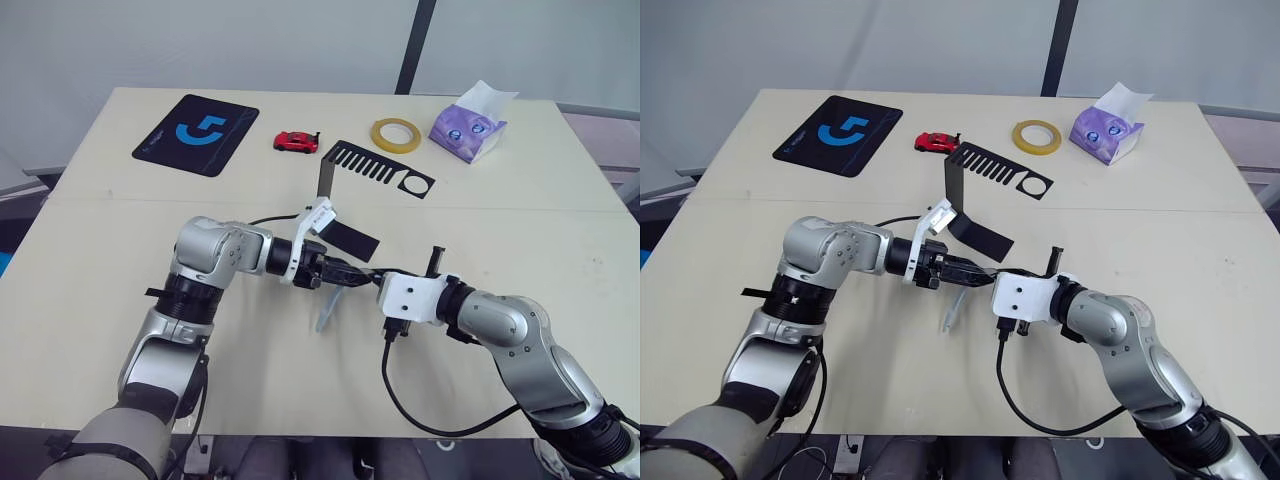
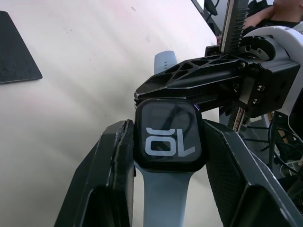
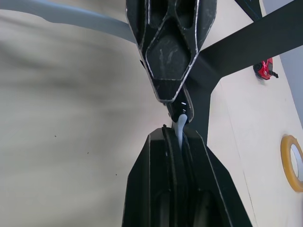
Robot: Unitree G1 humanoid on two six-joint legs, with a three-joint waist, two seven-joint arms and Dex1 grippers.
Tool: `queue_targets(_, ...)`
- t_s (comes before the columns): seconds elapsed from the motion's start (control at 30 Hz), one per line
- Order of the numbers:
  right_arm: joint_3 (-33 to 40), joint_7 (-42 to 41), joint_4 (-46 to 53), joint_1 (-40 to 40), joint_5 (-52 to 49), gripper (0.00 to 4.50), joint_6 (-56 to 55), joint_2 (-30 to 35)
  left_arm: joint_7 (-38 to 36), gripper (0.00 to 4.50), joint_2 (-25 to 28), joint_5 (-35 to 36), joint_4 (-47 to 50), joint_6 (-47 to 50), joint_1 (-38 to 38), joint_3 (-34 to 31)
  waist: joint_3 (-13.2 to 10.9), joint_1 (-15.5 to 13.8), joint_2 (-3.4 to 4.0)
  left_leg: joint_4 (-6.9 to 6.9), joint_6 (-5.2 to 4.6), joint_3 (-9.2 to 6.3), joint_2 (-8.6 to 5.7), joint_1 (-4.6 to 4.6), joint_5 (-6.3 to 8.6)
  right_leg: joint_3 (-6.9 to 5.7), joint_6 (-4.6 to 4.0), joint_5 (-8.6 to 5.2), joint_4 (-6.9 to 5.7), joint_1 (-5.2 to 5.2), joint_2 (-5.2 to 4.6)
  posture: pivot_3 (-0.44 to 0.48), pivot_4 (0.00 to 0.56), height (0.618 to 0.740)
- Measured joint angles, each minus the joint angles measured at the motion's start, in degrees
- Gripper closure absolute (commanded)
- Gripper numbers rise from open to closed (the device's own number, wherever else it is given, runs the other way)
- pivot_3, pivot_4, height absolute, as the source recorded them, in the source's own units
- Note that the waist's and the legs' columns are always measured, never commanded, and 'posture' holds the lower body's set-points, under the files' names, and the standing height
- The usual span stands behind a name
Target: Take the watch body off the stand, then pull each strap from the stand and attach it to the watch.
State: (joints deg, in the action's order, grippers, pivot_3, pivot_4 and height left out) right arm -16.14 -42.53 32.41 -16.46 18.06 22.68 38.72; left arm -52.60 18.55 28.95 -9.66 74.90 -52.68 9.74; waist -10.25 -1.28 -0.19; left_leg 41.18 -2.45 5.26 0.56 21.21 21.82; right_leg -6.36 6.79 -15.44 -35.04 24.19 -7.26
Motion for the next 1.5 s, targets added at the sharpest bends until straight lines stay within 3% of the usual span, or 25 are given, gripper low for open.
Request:
queue_targets(0.7, 0.0, 0.0, -0.2, -0.3, 0.0, 4.50, 0.1, -0.1, -0.2, 2.78, 0.3, 0.0, 0.0, -1.0, 0.0, 0.4, 0.0, 0.0, 0.00, 0.00, 0.00, 0.00, 0.00, 0.00, 0.00, 0.00, 0.00, 0.00, 0.00, 0.00, 0.00, 0.000, 0.150, 0.738)
queue_targets(0.8, 0.5, -0.6, 0.3, -0.4, -0.3, 3.52, 0.2, -0.1, -1.6, 2.78, 1.7, 0.0, 0.2, -3.7, 0.0, 2.0, 0.0, 0.0, 0.00, 0.00, 0.01, 0.00, 0.01, 0.00, 0.00, 0.00, 0.00, 0.00, 0.01, 0.00, 0.00, 0.000, 0.150, 0.738)
queue_targets(0.9, 3.9, -3.7, 5.1, 0.0, -5.2, 2.12, 4.1, 0.0, -4.6, 2.78, 3.6, -0.7, 0.1, -8.2, 0.1, 4.7, 0.0, 0.0, 0.00, -0.01, 0.01, -0.01, 0.01, 0.00, 0.01, 0.00, 0.00, 0.00, 0.02, 0.00, 0.00, 0.000, 0.150, 0.738)
queue_targets(1.03, 16.3, -10.6, 15.4, 2.4, -20.0, 0.05, 15.0, 1.2, -10.9, 2.78, 8.5, -4.3, -1.6, -21.3, 0.2, 7.0, 0.0, -0.1, 0.00, 0.02, 0.03, -0.01, 0.02, 0.00, 0.02, -0.01, -0.01, 0.00, 0.02, -0.01, 0.05, 0.000, 0.150, 0.738)
queue_targets(1.33, 45.8, -17.0, 17.0, 5.9, -57.0, 0.05, 38.8, 2.3, -28.6, 2.78, 15.1, -8.8, -2.0, -48.7, 2.5, 8.4, 0.0, -0.1, 0.00, -0.01, 0.01, -0.01, 0.03, 0.00, 0.03, 0.02, -0.02, 0.00, 0.02, 0.00, 0.00, 0.000, 0.150, 0.738)
queue_targets(1.5, 50.9, -13.2, 16.6, 5.8, -68.5, 0.05, 43.2, 5.8, -32.1, 2.78, 15.7, -9.8, -1.7, -58.4, 4.7, 8.0, 0.0, -0.1, 0.00, -0.01, 0.00, -0.01, 0.01, -0.02, 0.03, 0.05, -0.02, 0.00, -0.02, 0.00, -0.06, 0.000, 0.150, 0.738)
